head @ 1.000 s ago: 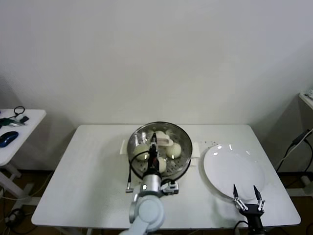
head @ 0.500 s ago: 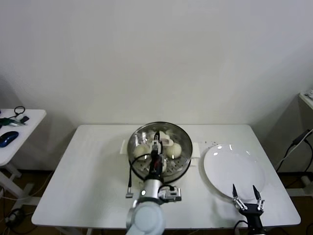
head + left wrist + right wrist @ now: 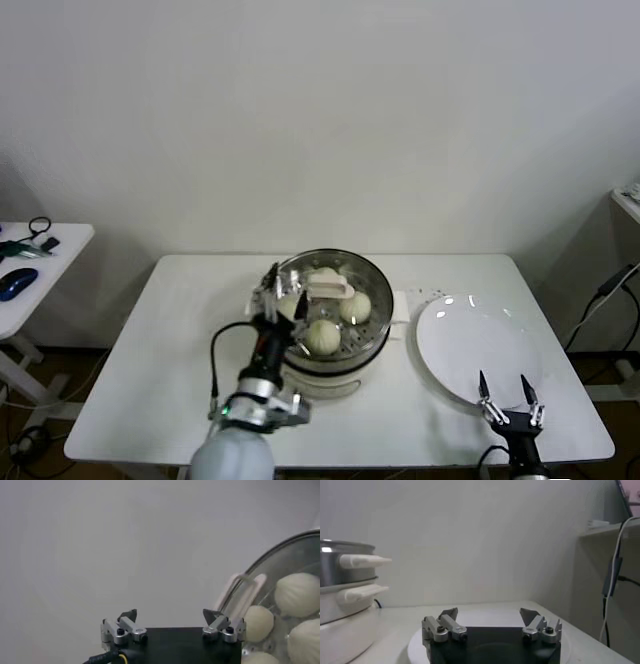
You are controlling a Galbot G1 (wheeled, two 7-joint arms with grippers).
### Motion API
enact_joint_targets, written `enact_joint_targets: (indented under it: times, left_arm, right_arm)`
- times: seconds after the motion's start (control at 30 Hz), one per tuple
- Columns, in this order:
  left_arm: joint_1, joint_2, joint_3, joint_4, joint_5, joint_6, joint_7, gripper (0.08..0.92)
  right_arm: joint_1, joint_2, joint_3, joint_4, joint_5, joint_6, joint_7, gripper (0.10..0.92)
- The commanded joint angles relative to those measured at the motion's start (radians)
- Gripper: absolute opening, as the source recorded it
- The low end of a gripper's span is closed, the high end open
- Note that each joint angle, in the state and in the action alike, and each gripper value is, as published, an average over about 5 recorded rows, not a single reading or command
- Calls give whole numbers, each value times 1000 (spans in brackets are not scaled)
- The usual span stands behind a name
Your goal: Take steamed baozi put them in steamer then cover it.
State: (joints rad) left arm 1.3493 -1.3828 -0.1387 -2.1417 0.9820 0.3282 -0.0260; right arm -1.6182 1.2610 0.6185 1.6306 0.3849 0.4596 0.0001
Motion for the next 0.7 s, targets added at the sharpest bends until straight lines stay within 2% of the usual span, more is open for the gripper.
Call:
enact_joint_targets:
  times: [0.03, 0.1, 0.23, 0.33, 0.47, 0.7]
  left_arm:
    - [109, 32, -206, -85, -400, -155, -112, 823]
    - [147, 31, -319, -85, -575, -195, -101, 823]
    - [225, 43, -546, -61, -946, -255, -24, 823]
    - [293, 72, -644, 2, -1149, -337, 18, 823]
    - [376, 84, -656, 87, -1254, -449, 31, 823]
    - [403, 22, -569, 235, -1198, -590, 28, 823]
  right_arm:
    - [5, -16, 3, 18, 12, 36, -17, 823]
    - [8, -18, 0, 16, 14, 37, -21, 823]
    - [16, -21, -6, 3, 19, 45, -25, 823]
    - [21, -20, -12, -10, 29, 48, -26, 823]
    - [24, -21, -19, -26, 33, 48, -29, 823]
    - [19, -35, -21, -40, 41, 48, -32, 823]
